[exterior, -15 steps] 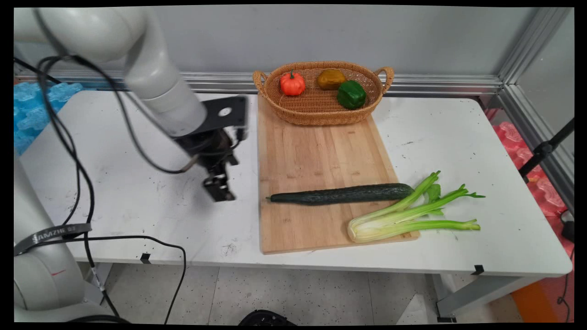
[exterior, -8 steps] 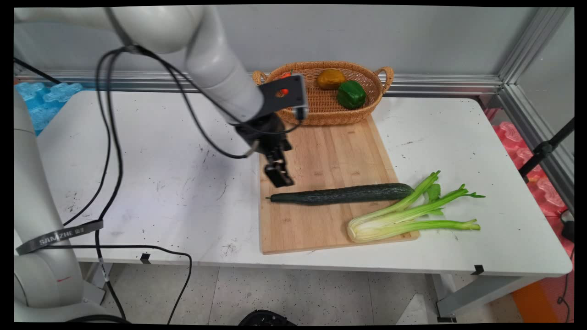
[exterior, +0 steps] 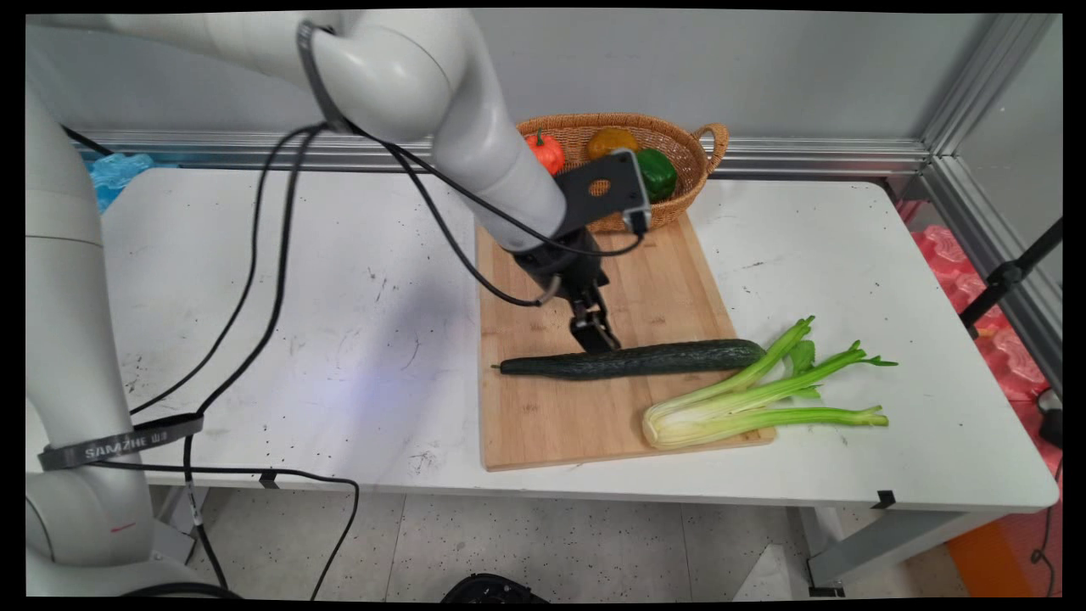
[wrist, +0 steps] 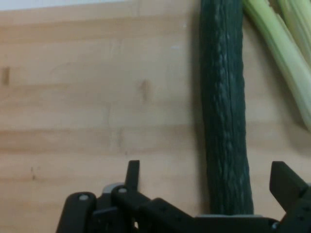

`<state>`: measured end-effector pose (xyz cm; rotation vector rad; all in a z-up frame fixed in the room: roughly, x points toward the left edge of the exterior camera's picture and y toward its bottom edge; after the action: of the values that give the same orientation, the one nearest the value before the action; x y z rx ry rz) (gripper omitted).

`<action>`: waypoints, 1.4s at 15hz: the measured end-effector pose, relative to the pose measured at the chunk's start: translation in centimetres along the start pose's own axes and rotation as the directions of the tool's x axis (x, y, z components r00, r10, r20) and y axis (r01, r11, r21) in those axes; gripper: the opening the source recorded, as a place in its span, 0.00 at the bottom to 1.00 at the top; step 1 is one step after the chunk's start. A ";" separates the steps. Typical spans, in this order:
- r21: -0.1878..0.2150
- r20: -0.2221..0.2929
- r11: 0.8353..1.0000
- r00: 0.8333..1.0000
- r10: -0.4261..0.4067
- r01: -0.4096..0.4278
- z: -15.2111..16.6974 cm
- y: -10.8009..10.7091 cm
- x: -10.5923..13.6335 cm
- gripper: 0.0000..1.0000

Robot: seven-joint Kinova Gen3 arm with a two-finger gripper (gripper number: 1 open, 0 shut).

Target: Pick up the cucumber from the cutting board

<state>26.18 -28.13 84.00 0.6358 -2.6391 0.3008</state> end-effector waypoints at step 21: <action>-0.008 -0.022 0.998 0.997 -0.069 0.069 8.0 2.2 -0.1 0.00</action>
<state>22.50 -28.56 76.61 0.7157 -2.5890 0.2762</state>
